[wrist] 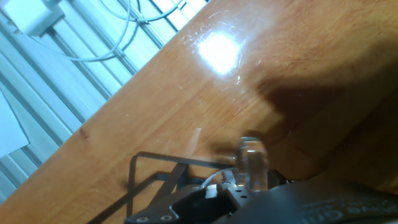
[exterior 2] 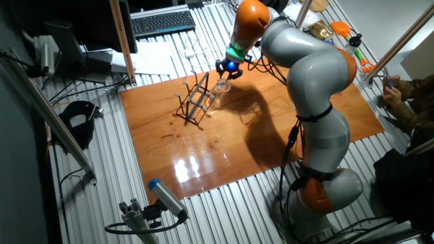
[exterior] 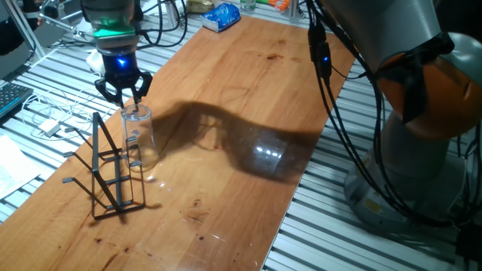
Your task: Put the cup on the cup rack
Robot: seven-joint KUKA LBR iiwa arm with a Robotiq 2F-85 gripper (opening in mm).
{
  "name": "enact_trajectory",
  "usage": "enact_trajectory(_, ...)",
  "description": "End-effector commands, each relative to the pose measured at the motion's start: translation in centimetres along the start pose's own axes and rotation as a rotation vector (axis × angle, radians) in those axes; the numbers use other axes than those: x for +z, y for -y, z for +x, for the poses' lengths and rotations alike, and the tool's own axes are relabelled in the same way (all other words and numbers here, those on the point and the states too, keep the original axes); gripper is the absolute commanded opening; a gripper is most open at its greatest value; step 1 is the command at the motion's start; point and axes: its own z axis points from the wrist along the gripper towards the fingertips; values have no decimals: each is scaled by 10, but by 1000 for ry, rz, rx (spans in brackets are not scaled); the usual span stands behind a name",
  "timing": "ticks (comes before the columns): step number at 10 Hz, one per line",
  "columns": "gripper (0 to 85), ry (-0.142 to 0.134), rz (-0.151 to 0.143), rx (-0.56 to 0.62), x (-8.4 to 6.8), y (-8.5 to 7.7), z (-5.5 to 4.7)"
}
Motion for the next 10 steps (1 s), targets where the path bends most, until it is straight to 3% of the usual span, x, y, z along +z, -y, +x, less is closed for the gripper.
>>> enact_trajectory(1,340,-3,17,-12,-5,-1,0)
enact_trajectory(3,340,-63,52,-68,-40,-2,-7)
enact_trajectory(4,340,-69,63,-116,-57,0,-10)
enact_trajectory(5,170,-43,109,-214,-69,3,-11)
enact_trajectory(6,170,-25,151,-329,-78,7,-12)
enact_trajectory(7,0,-9,201,-445,-83,12,-12)
enact_trajectory(8,0,-2,254,-550,-88,22,-14)
enact_trajectory(9,0,-8,256,-608,-92,38,-17)
enact_trajectory(10,0,-9,222,-638,-93,58,-23)
